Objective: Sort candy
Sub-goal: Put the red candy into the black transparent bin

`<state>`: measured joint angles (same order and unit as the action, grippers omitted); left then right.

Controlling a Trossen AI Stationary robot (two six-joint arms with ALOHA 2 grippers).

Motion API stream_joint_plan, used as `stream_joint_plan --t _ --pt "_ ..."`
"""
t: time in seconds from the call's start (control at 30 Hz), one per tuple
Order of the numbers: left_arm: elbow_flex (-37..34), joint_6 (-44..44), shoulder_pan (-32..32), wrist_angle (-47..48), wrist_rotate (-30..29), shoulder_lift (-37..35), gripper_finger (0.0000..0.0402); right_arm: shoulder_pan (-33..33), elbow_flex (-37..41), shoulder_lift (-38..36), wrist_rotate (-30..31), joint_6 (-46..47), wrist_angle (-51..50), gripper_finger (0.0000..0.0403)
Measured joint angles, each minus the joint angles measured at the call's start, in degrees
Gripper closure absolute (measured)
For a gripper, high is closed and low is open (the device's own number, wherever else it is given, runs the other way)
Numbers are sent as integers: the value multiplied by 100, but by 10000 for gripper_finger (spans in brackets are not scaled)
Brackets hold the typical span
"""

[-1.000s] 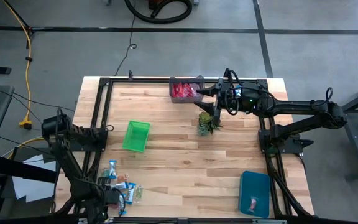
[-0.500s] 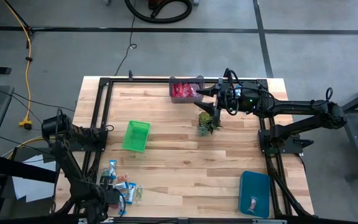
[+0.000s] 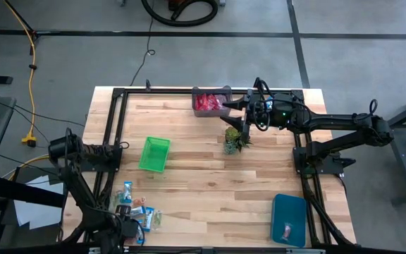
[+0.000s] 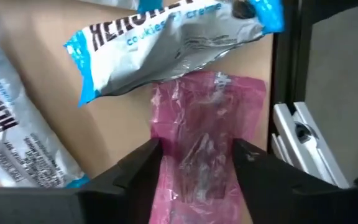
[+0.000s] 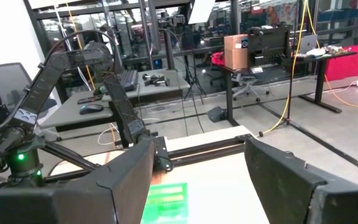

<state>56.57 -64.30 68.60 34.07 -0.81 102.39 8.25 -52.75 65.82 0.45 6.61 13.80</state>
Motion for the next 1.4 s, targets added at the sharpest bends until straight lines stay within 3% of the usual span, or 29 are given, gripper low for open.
stream_joint_plan --t 0.17,0.23,0.4,0.53,0.67,0.83,1.1,1.2,1.3,1.4 --pt "-11 -230 -88 234 159 -11 356 2 0 0 -2 0 -63 153" --pt "-13 -377 -132 242 199 -50 385 1 0 0 0 0 -80 153" --pt "-67 -741 -183 416 240 -355 396 2 0 0 -2 -13 -89 153" --pt "-39 -954 -173 481 158 -1163 400 0 0 0 -2 -59 -87 153" --pt "-42 -954 -259 864 -514 -2289 401 0 0 0 0 -67 -84 153" --pt "-38 -700 -872 1699 -1609 -3750 401 0 0 0 0 -212 -84 153" --pt "-35 1649 -3028 1826 -4132 -5441 401 2 0 0 0 -181 -25 153" --pt "-35 2774 -4039 1501 -4702 -5800 401 0 0 0 0 -109 2 153" --pt "-193 4185 -5000 232 -4424 -6016 401 2 0 0 0 -109 7 153" --pt "-646 5294 -5882 -1799 -3120 -6080 401 2 0 0 0 -109 14 153"
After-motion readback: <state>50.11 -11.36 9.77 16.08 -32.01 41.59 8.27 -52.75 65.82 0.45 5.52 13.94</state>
